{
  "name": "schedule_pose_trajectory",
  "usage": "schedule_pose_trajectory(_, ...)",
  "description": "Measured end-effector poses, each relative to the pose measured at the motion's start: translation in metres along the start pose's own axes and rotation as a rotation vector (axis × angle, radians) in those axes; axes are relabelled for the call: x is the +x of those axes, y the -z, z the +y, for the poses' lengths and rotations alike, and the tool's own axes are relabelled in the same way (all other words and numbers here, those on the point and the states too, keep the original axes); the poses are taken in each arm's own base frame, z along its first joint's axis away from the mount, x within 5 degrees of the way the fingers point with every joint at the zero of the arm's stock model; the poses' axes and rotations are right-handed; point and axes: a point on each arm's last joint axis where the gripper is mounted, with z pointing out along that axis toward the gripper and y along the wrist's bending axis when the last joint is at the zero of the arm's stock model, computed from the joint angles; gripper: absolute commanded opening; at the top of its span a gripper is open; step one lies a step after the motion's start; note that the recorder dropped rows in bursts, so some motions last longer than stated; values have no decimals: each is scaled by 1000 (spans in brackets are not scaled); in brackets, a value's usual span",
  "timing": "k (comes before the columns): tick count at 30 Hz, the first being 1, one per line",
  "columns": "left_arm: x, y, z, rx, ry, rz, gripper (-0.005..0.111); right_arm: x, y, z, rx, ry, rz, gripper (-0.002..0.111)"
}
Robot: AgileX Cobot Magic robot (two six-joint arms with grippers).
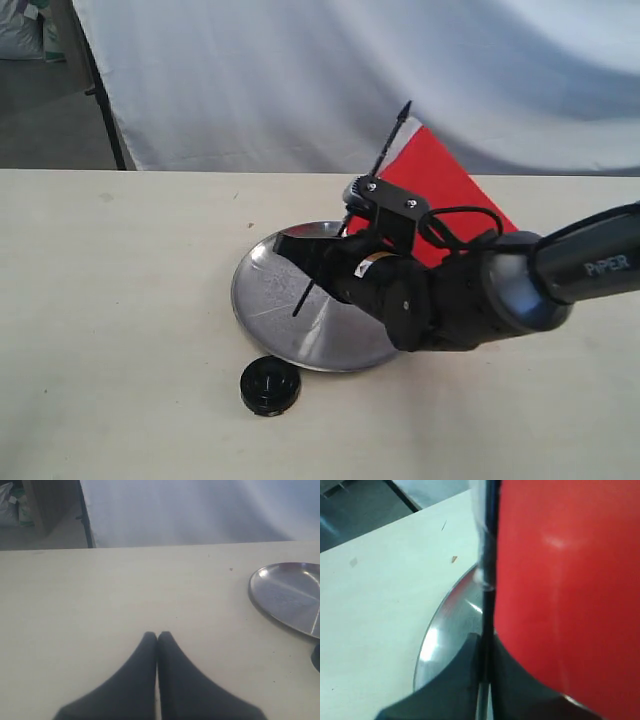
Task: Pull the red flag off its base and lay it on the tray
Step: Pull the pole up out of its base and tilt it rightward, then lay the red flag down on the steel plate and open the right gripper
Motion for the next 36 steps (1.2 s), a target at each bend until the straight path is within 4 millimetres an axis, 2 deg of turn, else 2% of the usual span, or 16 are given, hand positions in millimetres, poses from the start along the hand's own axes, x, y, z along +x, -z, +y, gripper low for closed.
schedule_pose_trajectory(3,0,0,0,0,0,0,0,3,-15,6,-3,4,50,0)
schedule_pose_trajectory(10,0,0,0,0,0,0,0,16,-45,2,36,-43,113,1)
schedule_pose_trajectory(13,0,0,0,0,0,0,0,27,-52,-6,68,-51,160,16)
schedule_pose_trajectory(16,0,0,0,0,0,0,0,30,-54,-8,76,-46,176,41)
schedule_pose_trajectory(18,0,0,0,0,0,0,0,30,-54,-8,74,-43,174,52)
schedule_pose_trajectory(20,0,0,0,0,0,0,0,28,-54,-6,68,-37,169,56)
schedule_pose_trajectory(29,0,0,0,0,0,0,0,24,-48,-1,59,-27,203,56)
schedule_pose_trajectory(32,0,0,0,0,0,0,0,18,-37,7,43,17,252,56)
schedule_pose_trajectory(36,0,0,0,0,0,0,0,-12,-6,30,-35,114,261,56)
